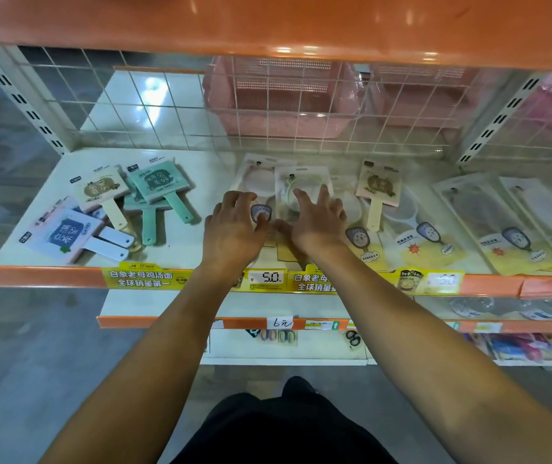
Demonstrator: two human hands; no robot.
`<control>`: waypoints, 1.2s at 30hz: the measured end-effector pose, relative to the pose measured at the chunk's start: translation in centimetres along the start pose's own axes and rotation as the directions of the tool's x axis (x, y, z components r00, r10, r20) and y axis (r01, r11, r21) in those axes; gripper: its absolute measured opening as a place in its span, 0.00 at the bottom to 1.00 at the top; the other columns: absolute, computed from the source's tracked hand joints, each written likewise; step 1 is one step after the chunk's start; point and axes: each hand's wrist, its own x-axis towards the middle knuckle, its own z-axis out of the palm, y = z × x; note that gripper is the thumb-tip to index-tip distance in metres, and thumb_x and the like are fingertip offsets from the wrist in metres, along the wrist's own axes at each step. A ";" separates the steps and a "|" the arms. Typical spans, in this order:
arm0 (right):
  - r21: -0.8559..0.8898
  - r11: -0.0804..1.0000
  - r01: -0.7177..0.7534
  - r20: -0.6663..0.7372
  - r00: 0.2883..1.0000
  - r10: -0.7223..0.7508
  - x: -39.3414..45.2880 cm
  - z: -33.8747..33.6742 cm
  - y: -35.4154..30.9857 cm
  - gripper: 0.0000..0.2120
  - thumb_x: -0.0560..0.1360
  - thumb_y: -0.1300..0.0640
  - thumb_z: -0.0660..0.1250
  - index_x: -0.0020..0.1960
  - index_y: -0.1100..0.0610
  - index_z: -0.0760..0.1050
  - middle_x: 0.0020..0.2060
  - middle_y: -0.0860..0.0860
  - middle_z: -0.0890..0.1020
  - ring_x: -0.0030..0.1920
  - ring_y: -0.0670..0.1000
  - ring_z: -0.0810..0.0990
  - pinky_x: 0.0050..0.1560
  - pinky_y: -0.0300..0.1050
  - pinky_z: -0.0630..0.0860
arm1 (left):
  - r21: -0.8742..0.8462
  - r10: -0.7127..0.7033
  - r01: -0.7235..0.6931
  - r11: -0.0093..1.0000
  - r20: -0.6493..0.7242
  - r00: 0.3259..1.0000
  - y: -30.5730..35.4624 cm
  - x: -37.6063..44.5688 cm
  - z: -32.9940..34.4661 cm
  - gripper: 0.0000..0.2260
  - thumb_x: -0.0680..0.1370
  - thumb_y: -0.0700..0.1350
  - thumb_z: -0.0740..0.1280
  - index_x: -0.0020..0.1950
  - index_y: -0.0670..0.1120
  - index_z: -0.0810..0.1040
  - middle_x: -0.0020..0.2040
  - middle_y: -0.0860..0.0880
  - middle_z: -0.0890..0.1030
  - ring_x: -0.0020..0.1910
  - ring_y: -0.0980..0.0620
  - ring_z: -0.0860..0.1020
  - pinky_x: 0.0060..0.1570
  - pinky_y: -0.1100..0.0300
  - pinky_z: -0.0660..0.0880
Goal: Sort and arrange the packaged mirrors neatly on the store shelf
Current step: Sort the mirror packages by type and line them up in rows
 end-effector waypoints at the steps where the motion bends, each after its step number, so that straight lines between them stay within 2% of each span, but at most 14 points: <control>1: -0.018 1.000 -0.002 -0.007 1.000 0.002 0.0 0.1 -0.1 0.31 0.73 0.31 0.62 0.71 0.41 0.61 0.77 0.57 0.52 0.73 0.68 0.53 0.72 0.63 0.55 | 0.001 -0.001 0.001 1.000 -0.002 1.000 -0.1 0.0 0.0 0.17 0.78 0.51 0.64 0.64 0.44 0.73 0.61 0.43 0.75 0.56 0.41 0.77 0.52 0.45 0.76; 7: -0.057 0.998 0.030 -0.055 0.998 -0.033 0.3 0.1 -0.8 0.20 0.76 0.44 0.65 0.66 0.42 0.68 0.70 0.53 0.63 0.66 0.66 0.62 0.63 0.60 0.63 | 0.012 0.005 -0.005 1.000 -0.024 1.000 -1.0 -0.2 -0.2 0.18 0.76 0.50 0.63 0.63 0.43 0.74 0.59 0.43 0.76 0.52 0.39 0.78 0.48 0.45 0.77; 14: -0.022 0.999 0.032 -0.120 0.992 -0.035 -0.3 0.3 -1.0 0.15 0.76 0.48 0.66 0.63 0.43 0.72 0.69 0.50 0.65 0.65 0.62 0.64 0.61 0.56 0.63 | -0.011 -0.003 0.002 1.000 -0.034 0.999 -1.5 0.0 -0.7 0.17 0.76 0.48 0.65 0.63 0.43 0.74 0.60 0.43 0.75 0.53 0.40 0.77 0.51 0.46 0.76; 22: 0.013 0.999 0.046 -0.168 0.985 -0.043 -1.2 -0.5 -1.2 0.16 0.75 0.50 0.65 0.63 0.44 0.73 0.68 0.49 0.67 0.66 0.62 0.65 0.62 0.55 0.65 | -0.032 0.027 -0.028 0.999 -0.025 0.999 -1.6 0.4 -0.8 0.17 0.77 0.48 0.65 0.64 0.44 0.74 0.60 0.43 0.75 0.54 0.40 0.77 0.50 0.45 0.75; 36: 0.042 0.999 0.029 -0.288 0.958 -0.016 -2.9 -0.8 -2.0 0.18 0.72 0.50 0.66 0.62 0.44 0.75 0.63 0.49 0.71 0.63 0.62 0.67 0.57 0.53 0.66 | -0.044 0.129 -0.129 0.991 0.003 0.992 -2.2 0.5 -1.1 0.19 0.75 0.50 0.63 0.63 0.43 0.74 0.59 0.42 0.75 0.52 0.38 0.77 0.46 0.47 0.75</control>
